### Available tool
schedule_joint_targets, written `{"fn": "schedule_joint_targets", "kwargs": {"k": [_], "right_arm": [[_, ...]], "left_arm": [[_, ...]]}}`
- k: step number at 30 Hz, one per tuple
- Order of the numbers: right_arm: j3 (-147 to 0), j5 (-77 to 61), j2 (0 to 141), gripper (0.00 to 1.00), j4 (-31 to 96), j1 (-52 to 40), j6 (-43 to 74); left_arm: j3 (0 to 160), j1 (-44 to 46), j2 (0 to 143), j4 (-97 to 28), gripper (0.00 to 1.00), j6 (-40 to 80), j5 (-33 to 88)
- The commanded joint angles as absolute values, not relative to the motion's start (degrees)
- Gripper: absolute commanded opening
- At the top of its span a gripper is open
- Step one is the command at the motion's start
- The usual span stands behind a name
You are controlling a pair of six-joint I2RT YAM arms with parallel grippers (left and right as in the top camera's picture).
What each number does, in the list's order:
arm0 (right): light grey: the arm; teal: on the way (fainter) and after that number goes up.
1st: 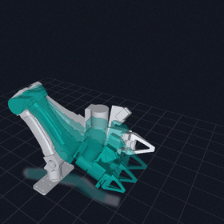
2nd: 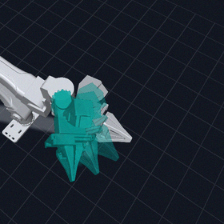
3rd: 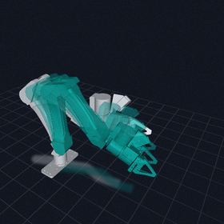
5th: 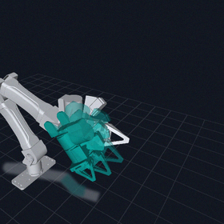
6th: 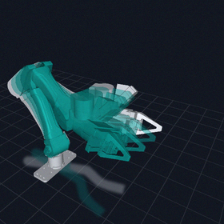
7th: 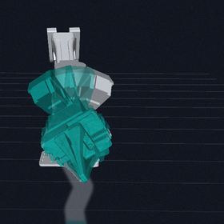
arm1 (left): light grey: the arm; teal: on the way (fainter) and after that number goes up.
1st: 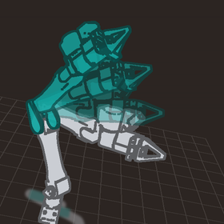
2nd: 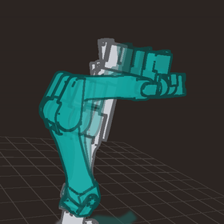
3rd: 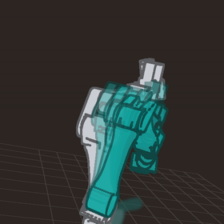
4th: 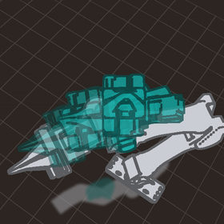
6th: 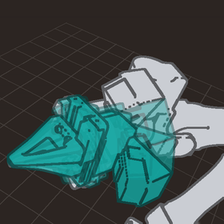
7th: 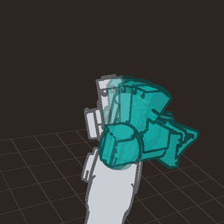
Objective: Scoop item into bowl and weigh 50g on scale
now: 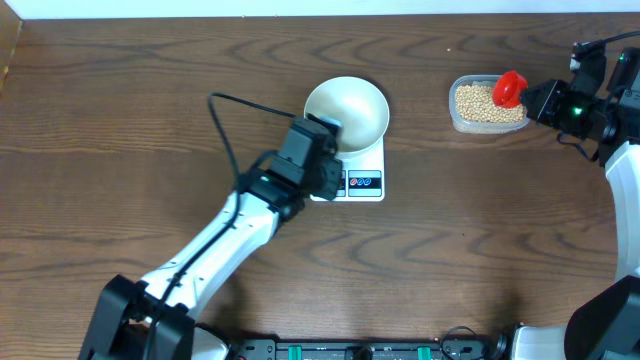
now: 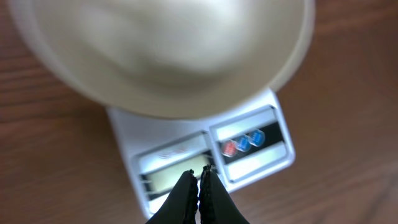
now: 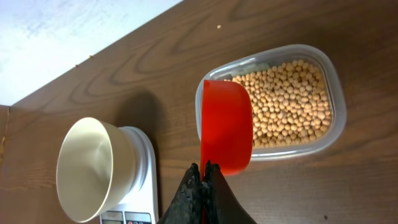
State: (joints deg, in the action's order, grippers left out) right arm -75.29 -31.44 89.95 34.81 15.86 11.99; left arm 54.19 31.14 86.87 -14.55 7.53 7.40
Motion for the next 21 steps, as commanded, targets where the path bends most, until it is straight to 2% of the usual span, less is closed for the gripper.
{"fn": "schedule_joint_targets", "kwargs": {"k": [1,9,21], "right_arm": [[-76.38,-31.42,89.62,0.01,34.92,16.08,11.05],[-76.38,-31.42,89.62,0.01,35.2,16.08,11.05],[-76.38,-31.44,89.62,0.01,35.81,16.08,10.59]], "left_arm": [[54.46,33.71,88.66,-14.5,0.08,7.11,8.12],[54.46,37.98,93.95,-12.99,0.07,7.09,1.98],[54.46,37.58,101.58,-4.47,0.07,5.54,-0.56]]}}
